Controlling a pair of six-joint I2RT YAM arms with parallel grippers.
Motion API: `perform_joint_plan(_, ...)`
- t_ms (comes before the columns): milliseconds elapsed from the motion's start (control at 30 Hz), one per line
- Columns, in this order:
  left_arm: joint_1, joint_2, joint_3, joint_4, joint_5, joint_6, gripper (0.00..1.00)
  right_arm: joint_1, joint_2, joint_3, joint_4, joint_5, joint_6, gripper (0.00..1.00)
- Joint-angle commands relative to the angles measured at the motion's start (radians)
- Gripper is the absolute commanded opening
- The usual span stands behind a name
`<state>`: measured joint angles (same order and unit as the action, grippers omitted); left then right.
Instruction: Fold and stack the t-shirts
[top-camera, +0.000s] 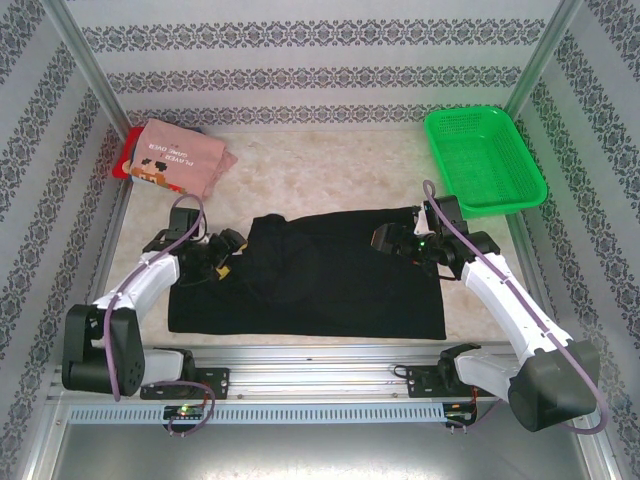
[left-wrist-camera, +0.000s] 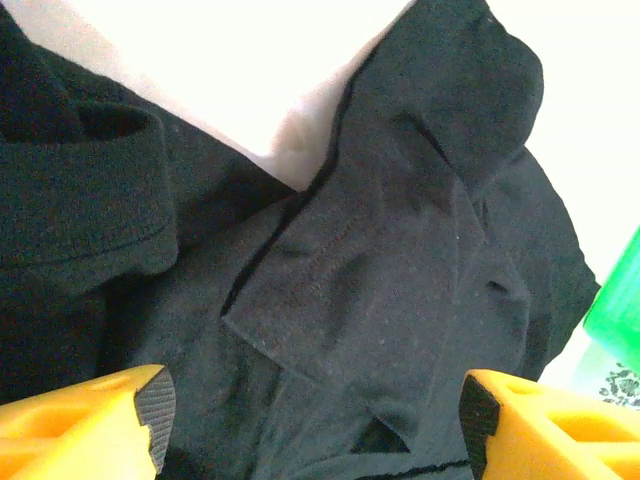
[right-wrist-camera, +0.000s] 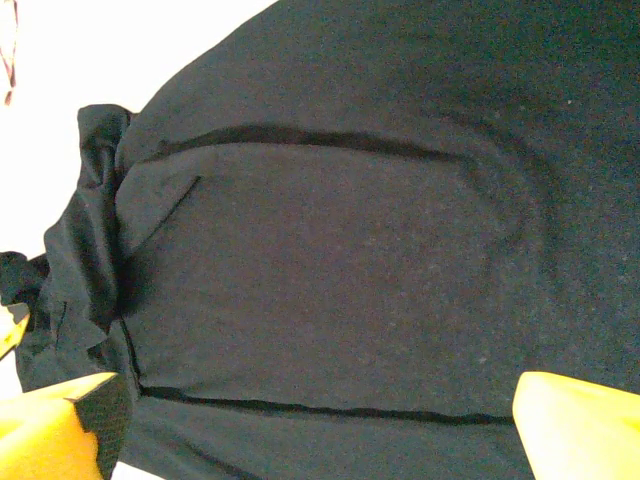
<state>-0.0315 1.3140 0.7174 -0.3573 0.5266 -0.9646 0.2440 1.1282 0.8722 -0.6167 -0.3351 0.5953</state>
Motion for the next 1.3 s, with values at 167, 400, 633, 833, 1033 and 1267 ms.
perform_joint_plan(167, 0.005, 0.085, -0.006, 0.139, 0.033, -0.119, 0.70, -0.008, -0.021, -0.019, -0.003, -0.019, -0.006, 0.98)
perform_joint_plan(400, 0.004, 0.127, -0.012, 0.121, 0.036, -0.113, 0.64, -0.008, -0.027, -0.024, -0.003, -0.013, -0.001, 0.98)
perform_joint_plan(633, 0.000, 0.148, -0.016, 0.146, 0.033, -0.114, 0.55, -0.008, -0.019, -0.029, 0.012, -0.016, 0.007, 0.98)
perform_joint_plan(833, -0.004, 0.170, -0.005, 0.201, 0.035, -0.115, 0.40, -0.009, -0.015, -0.029, 0.009, -0.012, 0.004, 0.98)
perform_joint_plan(1033, -0.004, 0.193, 0.027, 0.173, 0.031, -0.079, 0.25, -0.010, -0.019, -0.039, 0.013, -0.004, 0.006, 0.98)
perform_joint_plan(1267, -0.004, 0.193, 0.043, 0.155, 0.039, -0.032, 0.06, -0.037, 0.009, -0.024, -0.004, 0.020, -0.006, 0.98)
